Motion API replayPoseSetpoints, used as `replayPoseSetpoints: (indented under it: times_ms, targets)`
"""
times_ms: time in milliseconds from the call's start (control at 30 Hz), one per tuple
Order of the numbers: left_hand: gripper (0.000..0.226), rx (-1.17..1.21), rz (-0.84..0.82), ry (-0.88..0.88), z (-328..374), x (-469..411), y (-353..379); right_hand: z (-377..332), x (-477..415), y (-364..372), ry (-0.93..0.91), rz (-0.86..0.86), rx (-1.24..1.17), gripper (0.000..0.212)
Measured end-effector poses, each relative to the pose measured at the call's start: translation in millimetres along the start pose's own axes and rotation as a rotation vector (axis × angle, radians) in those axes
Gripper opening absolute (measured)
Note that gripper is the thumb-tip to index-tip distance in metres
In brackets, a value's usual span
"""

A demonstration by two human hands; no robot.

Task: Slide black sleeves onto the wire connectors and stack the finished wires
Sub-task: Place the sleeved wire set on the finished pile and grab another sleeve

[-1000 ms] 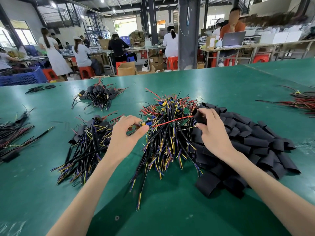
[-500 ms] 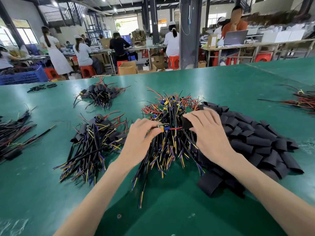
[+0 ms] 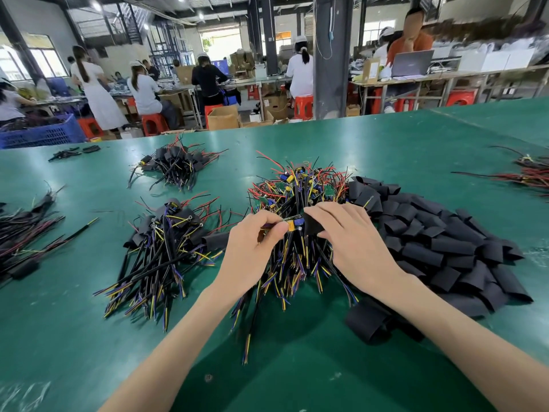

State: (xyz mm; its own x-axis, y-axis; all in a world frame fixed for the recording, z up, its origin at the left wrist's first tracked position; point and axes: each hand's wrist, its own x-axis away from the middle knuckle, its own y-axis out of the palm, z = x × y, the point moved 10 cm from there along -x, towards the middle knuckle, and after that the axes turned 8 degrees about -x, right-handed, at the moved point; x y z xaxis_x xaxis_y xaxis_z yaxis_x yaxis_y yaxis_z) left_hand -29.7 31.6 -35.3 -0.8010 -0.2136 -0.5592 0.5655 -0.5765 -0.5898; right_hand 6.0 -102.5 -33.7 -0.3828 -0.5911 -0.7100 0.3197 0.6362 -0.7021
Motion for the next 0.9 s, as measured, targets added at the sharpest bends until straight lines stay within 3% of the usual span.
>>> replayPoseSetpoints:
  times_ms: [400, 900]
  targets:
    - [0.005, -0.142, -0.006, 0.097, 6, -2, -5, 0, 0, 10, -0.037, -0.120, -0.231, 0.047]
    - [0.011, -0.115, -0.051, 0.003, -3, 0, 5, -21, 0, -2, -0.162, -0.049, -0.148, 0.042]
